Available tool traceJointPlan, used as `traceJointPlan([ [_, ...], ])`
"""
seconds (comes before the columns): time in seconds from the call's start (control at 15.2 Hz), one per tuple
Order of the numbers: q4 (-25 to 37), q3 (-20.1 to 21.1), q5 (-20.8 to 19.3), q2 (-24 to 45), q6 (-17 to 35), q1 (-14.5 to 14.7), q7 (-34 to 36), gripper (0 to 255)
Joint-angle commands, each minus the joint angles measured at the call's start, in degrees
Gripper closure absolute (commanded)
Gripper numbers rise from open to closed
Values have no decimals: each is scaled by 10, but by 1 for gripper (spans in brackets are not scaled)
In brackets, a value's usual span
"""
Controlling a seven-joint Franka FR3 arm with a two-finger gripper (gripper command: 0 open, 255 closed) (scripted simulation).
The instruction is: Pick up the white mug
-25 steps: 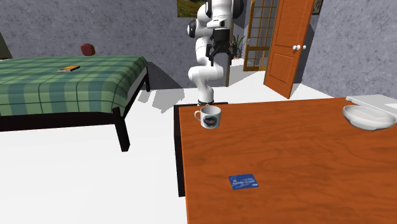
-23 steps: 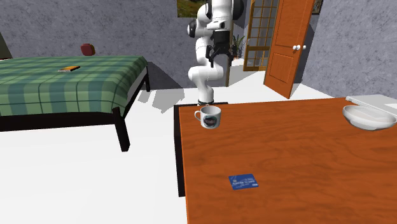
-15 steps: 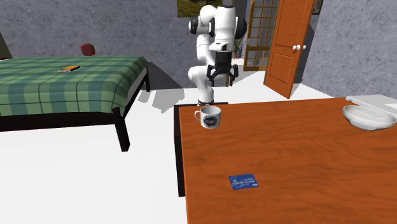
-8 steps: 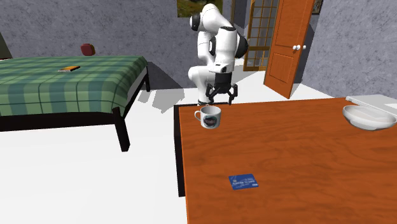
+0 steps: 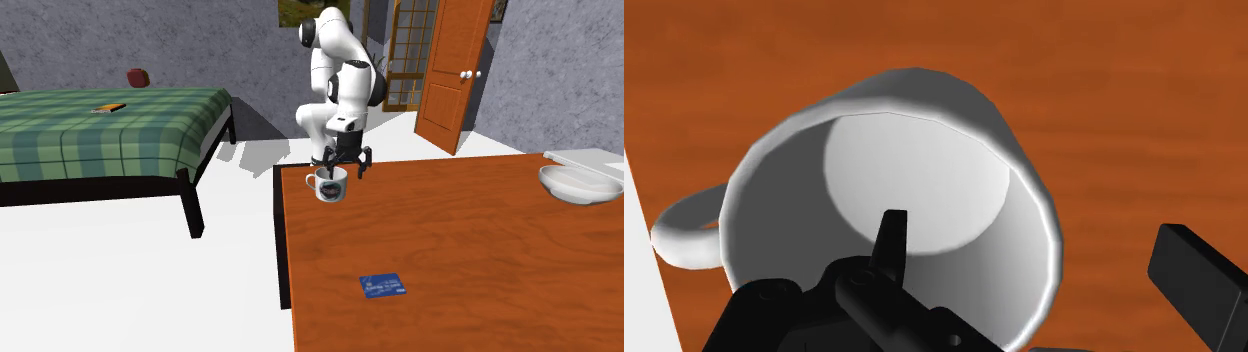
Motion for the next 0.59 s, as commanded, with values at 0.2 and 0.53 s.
traceJointPlan([
  [0.2, -4, 1, 0, 7, 11, 0, 2, 255],
  [0.53, -4, 1, 0, 7, 11, 0, 2, 255],
])
